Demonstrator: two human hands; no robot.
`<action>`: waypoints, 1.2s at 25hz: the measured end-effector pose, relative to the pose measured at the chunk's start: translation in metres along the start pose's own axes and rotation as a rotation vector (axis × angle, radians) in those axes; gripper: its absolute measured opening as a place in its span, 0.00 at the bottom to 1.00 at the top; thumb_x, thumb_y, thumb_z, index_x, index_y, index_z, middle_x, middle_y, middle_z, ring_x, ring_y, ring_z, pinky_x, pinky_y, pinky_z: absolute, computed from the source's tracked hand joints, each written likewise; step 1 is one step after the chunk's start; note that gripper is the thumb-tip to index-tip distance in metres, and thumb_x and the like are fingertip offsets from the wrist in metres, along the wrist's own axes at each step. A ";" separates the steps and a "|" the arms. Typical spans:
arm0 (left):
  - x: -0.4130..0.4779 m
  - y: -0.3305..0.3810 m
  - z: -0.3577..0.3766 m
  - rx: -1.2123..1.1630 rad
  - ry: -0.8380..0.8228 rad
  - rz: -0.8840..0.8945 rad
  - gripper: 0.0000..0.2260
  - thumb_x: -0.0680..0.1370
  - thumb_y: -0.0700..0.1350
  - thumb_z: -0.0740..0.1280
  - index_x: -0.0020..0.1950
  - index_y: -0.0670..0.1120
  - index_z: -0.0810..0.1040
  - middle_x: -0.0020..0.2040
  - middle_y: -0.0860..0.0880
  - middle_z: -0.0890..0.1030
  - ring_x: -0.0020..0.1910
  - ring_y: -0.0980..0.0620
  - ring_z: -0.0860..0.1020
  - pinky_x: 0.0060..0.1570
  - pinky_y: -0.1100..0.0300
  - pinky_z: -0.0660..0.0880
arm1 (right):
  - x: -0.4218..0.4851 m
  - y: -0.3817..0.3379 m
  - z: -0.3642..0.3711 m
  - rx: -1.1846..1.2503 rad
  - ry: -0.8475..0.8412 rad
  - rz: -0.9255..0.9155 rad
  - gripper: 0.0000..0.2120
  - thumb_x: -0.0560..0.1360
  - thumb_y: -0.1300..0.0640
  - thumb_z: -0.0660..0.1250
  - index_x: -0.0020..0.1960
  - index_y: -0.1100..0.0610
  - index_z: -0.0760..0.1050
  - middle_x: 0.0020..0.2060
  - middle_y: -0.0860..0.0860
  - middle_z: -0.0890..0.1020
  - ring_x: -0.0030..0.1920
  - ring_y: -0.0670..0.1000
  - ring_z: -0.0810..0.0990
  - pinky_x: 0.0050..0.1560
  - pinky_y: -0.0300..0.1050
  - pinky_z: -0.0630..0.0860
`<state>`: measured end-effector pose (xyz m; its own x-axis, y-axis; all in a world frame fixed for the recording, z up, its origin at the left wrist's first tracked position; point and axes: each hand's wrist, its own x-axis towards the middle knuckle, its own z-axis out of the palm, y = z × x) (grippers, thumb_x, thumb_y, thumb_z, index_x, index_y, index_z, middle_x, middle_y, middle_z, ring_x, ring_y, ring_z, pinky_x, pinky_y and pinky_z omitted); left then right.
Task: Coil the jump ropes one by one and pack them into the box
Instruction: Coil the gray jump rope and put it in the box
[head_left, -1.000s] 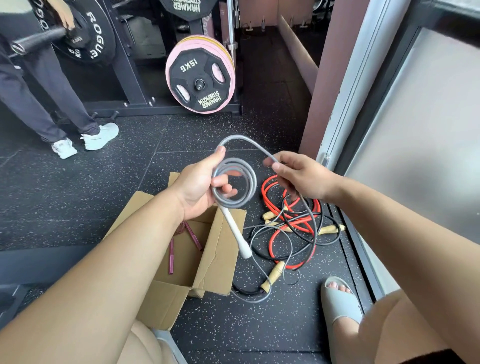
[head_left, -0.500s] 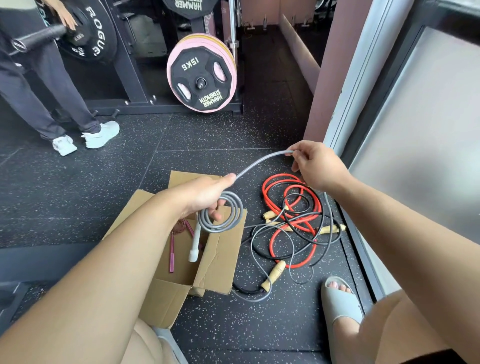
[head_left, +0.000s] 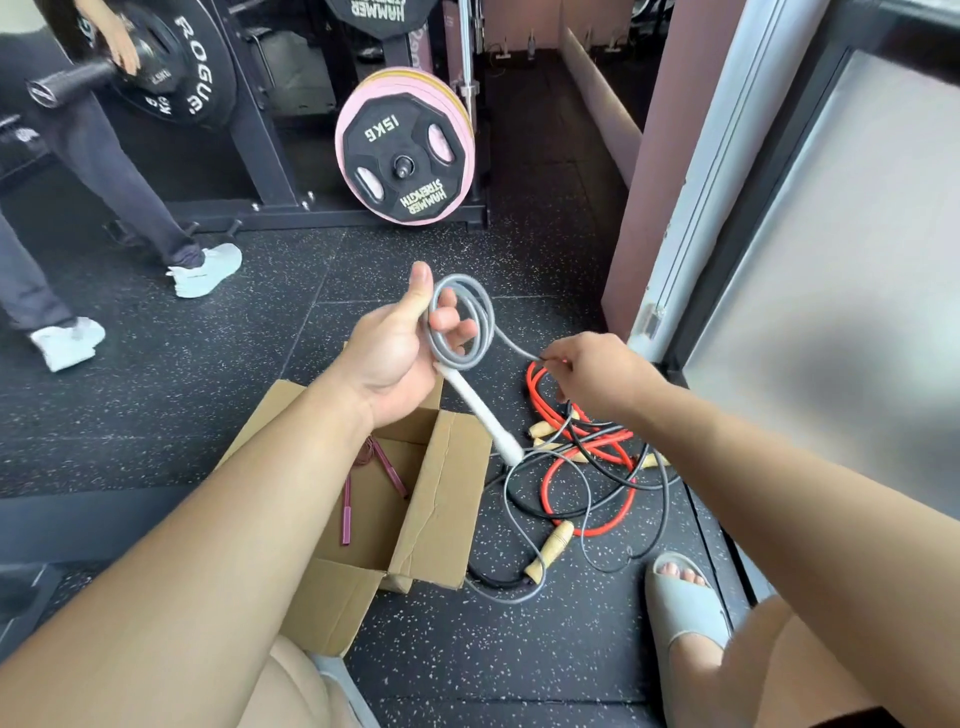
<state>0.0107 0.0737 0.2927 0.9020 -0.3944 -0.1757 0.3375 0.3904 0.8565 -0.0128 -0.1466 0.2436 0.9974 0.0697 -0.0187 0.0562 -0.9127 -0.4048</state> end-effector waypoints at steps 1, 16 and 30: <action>-0.001 0.003 0.001 -0.042 -0.008 0.007 0.16 0.83 0.54 0.58 0.49 0.42 0.75 0.29 0.53 0.71 0.36 0.53 0.78 0.50 0.60 0.76 | -0.001 -0.005 0.002 -0.039 0.004 -0.030 0.12 0.82 0.55 0.59 0.58 0.52 0.81 0.46 0.53 0.86 0.49 0.58 0.83 0.48 0.49 0.79; 0.002 -0.027 0.000 1.213 0.173 0.367 0.12 0.84 0.53 0.58 0.48 0.47 0.74 0.36 0.54 0.82 0.37 0.59 0.79 0.42 0.57 0.72 | -0.018 -0.048 -0.036 -0.081 0.142 -0.738 0.09 0.80 0.51 0.64 0.56 0.49 0.81 0.48 0.48 0.80 0.48 0.51 0.81 0.44 0.52 0.80; -0.008 -0.014 0.021 0.243 -0.104 0.008 0.22 0.75 0.63 0.58 0.43 0.44 0.73 0.25 0.54 0.63 0.24 0.57 0.64 0.33 0.64 0.65 | -0.009 -0.024 -0.003 1.184 -0.277 -0.194 0.19 0.74 0.54 0.71 0.64 0.56 0.77 0.52 0.57 0.81 0.53 0.53 0.78 0.56 0.50 0.75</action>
<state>-0.0066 0.0535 0.2926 0.8677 -0.4804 -0.1279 0.2444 0.1882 0.9512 -0.0232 -0.1265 0.2566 0.9256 0.3785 -0.0006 -0.0172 0.0405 -0.9990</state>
